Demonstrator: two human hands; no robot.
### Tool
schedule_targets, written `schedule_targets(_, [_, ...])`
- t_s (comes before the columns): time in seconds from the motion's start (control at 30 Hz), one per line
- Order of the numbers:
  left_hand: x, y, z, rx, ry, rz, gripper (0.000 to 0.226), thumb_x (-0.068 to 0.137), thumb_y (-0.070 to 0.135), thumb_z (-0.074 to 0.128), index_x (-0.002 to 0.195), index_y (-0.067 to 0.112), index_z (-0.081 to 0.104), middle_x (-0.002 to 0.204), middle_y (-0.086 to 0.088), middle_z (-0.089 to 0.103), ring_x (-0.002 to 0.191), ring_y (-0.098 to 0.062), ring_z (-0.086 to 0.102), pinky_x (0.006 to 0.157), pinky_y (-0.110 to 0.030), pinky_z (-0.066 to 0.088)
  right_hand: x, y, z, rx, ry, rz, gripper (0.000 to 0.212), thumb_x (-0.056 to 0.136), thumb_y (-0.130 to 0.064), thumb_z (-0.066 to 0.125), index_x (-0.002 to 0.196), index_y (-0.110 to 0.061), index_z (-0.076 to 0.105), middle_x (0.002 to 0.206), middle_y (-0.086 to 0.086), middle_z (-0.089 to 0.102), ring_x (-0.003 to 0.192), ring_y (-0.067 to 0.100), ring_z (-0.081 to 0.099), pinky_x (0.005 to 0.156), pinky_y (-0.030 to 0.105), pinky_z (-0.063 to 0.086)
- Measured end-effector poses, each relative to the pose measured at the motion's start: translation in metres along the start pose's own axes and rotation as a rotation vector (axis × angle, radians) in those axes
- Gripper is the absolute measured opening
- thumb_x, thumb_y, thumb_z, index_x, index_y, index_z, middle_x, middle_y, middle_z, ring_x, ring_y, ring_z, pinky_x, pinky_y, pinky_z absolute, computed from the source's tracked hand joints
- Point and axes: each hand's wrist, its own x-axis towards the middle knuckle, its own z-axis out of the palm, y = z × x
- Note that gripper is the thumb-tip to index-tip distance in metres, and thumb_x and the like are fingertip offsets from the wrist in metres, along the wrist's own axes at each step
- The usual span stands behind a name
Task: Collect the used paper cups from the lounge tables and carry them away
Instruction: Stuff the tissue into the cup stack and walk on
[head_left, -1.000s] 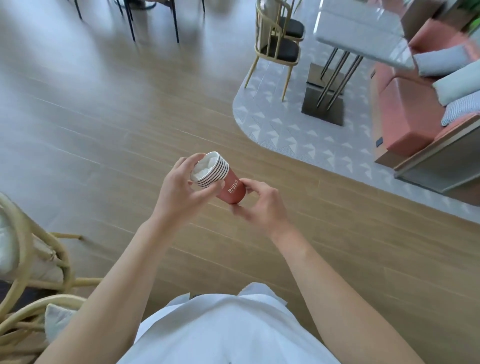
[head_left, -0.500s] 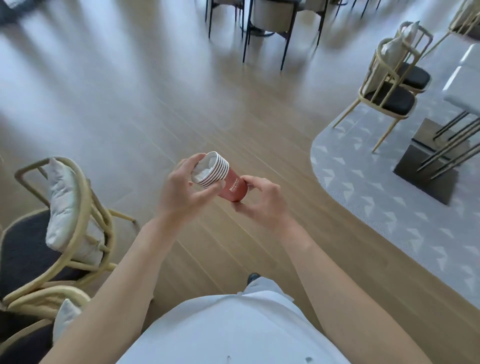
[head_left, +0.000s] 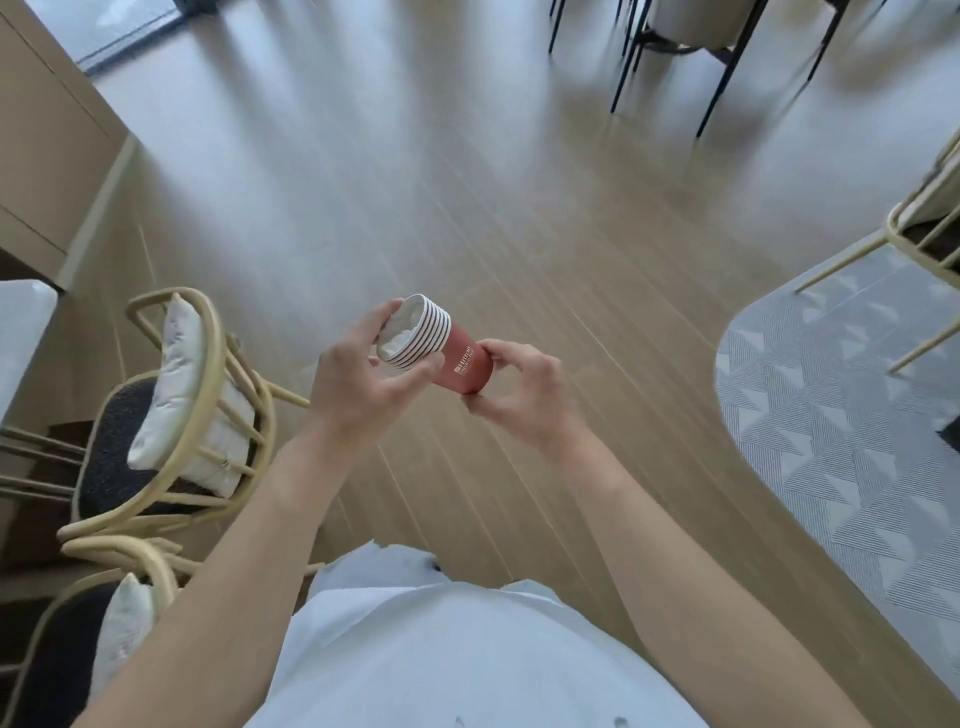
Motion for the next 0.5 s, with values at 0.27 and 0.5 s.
schedule_targets(0.27, [0.066,-0.023,0.005,0.001,0.003,0.013,0.067,0.082,0.039,0.087,0.142,0.025,0.062,0.112,0.028,0.067,0.105,0.012,0.064,0.086,-0.009,0.052,0.067,0.010,0.012,0.010,-0.016,0.002,0.053,0.068,-0.012,0.089,0.119,-0.017,0.077,0.104,-0.005,0.077,0.098,0.014,0.067,0.095,0.032,0.053])
schedule_targets(0.5, [0.159,-0.060,-0.013,-0.101,-0.025,0.059,0.069,0.077,0.049,0.081,0.141,0.031,0.063,0.111,0.038,0.067,0.107,0.014,0.062,0.084,-0.005,0.047,0.147,0.005,0.047,-0.030,0.056,0.005,0.049,0.066,-0.016,0.088,0.114,-0.018,0.078,0.099,-0.010,0.075,0.092,0.012,0.066,0.092,0.035,0.055])
